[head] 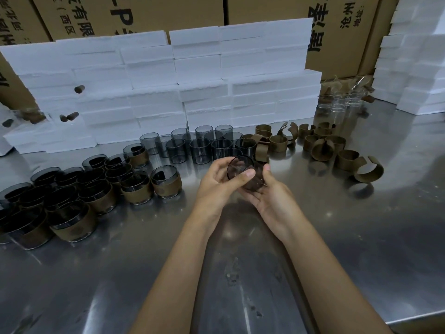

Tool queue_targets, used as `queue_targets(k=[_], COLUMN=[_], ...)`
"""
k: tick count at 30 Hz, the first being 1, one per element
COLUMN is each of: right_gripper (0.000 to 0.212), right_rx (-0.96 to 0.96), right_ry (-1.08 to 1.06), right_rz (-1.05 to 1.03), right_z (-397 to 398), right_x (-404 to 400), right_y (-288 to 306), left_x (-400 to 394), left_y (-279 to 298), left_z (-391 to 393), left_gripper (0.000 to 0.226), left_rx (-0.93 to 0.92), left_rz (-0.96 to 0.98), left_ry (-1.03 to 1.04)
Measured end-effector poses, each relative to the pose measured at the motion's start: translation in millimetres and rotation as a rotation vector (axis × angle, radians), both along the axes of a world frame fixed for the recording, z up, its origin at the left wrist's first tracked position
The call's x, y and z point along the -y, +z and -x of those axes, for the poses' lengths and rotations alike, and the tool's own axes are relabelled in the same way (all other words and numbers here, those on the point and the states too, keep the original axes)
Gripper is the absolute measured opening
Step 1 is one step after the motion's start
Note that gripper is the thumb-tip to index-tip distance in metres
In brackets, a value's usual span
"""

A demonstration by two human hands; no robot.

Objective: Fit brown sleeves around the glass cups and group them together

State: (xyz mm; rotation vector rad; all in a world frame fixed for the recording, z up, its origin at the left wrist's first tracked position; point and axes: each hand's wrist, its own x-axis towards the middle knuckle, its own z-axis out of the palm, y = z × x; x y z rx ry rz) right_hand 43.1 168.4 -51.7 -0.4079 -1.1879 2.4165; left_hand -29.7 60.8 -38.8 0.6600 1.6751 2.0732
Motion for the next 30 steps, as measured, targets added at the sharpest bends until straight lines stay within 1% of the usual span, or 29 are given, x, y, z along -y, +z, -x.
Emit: queue_targets(k=[3,5,7,10,11,13,15,16,18,20,21,24,25,27,30], right_gripper=[0.048,0.045,0.044,0.043,0.041,0.039,0.038,0.037,0.035,0.031,0.031,0.037,0.038,0.039,0.047], right_rx=[0.029,0.029,0.027,0.005,-0.001,-0.011,-0.025,-0.03,-0.03,0.01,0.047,0.101,0.093,0.085,0.112], right_ry=[0.04,0.061,0.066,0.031,0.015,-0.019,-0.052,-0.066,-0.108,-0.192,-0.238,-0.319,-0.345,-0.392,-0.429], right_rz=[-0.106,-0.131,-0.13,-0.093,-0.08,-0.057,-0.023,0.001,0.0,-0.108,-0.189,-0.421,-0.499,-0.649,-0.771], right_z=[0,0,0,-2,-2,-2,-2,-2,0,1,2,2,2,2,3], right_x=[4,7,8,8,8,8,7,7,8,11,11,12,12,14,18], right_y=[-1,0,1,3,4,5,5,5,5,4,3,2,1,-2,-3], left_x=[2,3,4,3,2,1,-1,-2,-4,-7,-9,-10,-10,-8,-6], left_y=[2,2,2,1,2,4,8,9,10,8,7,7,6,5,5], left_z=[1,2,3,3,2,1,-1,-2,-7,-10,-10,-8,-6,-4,-4], left_gripper=[0.054,0.05,0.039,0.017,0.018,0.031,0.043,0.045,0.052,0.064,0.063,0.042,0.04,0.043,0.037], left_rx=[0.039,0.072,0.086,0.107,0.11,0.134,0.195,0.216,0.189,0.137,0.149,0.263,0.291,0.351,0.409], left_rz=[-0.023,-0.045,-0.061,-0.075,-0.059,-0.022,-0.043,-0.065,-0.072,-0.027,-0.031,-0.116,-0.135,-0.171,-0.197], left_ry=[0.073,0.114,0.143,0.152,0.144,0.105,0.067,0.048,0.024,0.04,0.044,0.031,0.017,-0.016,-0.051])
